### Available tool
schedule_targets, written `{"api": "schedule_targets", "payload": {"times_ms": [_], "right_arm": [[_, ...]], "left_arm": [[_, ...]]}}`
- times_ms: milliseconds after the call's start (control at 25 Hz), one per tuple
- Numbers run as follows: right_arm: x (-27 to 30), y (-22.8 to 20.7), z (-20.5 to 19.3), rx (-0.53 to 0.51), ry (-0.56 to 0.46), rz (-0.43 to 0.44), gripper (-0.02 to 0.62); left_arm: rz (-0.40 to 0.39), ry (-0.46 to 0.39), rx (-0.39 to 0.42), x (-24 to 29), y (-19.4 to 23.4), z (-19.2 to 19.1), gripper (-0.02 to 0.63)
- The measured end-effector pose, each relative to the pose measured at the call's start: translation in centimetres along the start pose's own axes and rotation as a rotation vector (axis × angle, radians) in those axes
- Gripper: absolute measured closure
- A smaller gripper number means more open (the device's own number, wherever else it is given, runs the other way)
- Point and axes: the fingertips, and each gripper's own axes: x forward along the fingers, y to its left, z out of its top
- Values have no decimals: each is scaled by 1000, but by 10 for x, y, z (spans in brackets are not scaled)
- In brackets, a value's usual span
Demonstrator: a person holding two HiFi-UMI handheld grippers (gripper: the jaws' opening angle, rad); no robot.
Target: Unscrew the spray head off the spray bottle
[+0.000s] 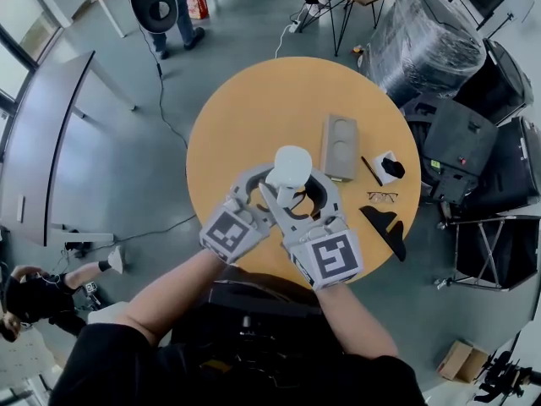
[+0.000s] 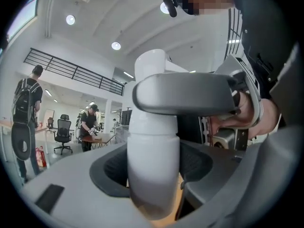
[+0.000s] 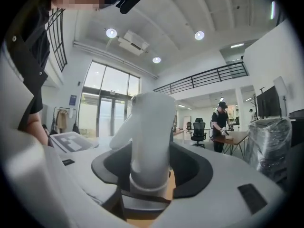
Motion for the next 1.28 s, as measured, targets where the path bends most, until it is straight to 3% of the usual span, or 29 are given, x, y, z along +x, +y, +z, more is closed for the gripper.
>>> {"api": "schedule_targets", "payload": {"times_ms": [80,200,560,720,880,1120,1280], "right_arm": [[1,-1,3,-10,-7,2,331],[-2,5,3,-5,-3,104,337],[-36,38,1,12,18,625,350],[-49,56,-3,-20,67,726,349],[-41,44,-6,-19,66,650,335],[-33,14,-12,80,14,413,276],[-24,11,-4,83,-28,242,276]], "left_arm": [[18,-6,4,1,1,3,302],[-26,-30,-28,1,-3,5,304],[-481,-25,-59,-20,-55,5,304],[-540,-30,-66,-33,-69,3,304],[-476,-65,-96,-26,-59,5,304],[-287,-76,-60,-13,-37,5,304],[-138,-38,-40,-15,-15,-1,304]]}}
